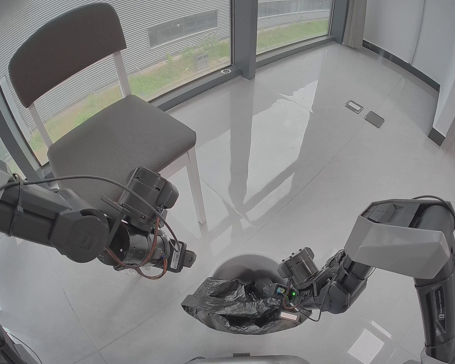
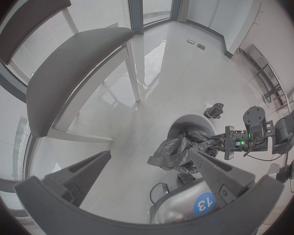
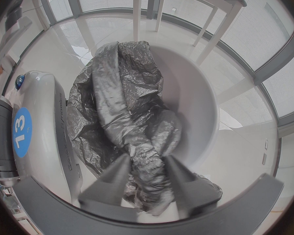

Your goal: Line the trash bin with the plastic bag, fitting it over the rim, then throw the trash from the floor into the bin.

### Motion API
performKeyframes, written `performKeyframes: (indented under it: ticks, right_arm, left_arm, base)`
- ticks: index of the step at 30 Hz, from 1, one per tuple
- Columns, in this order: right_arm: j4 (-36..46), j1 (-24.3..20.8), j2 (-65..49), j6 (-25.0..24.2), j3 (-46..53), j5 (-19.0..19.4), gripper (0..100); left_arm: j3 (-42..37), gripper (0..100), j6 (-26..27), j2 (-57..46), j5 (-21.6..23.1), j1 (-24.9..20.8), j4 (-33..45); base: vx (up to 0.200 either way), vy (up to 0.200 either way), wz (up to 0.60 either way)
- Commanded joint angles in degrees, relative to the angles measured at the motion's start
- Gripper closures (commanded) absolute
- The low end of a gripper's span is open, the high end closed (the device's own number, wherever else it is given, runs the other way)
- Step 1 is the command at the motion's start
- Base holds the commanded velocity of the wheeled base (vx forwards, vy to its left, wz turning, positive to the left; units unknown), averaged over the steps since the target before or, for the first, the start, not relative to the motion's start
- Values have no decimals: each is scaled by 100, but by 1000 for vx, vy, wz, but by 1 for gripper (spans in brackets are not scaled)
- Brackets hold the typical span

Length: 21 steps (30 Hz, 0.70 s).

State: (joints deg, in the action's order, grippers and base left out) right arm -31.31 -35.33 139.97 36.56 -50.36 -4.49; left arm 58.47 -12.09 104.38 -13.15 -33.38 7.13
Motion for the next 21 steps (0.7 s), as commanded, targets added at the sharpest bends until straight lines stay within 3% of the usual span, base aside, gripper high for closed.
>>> performKeyframes:
  ticks: [1, 12, 21]
  right_arm:
    - [-25, -9, 13, -26, 0, 0, 100]
    - [-130, 44, -348, -729, -422, 18, 100]
    - [-139, 325, -576, -826, -800, 18, 100]
  left_arm:
    - [-2, 0, -4, -5, -3, -2, -1]
    - [-19, 0, -4, -119, -3, -2, 16]
    - [-213, 0, -12, -295, -3, -2, 25]
  base:
    - [0, 0, 0]
    - [0, 0, 0]
    - [0, 0, 0]
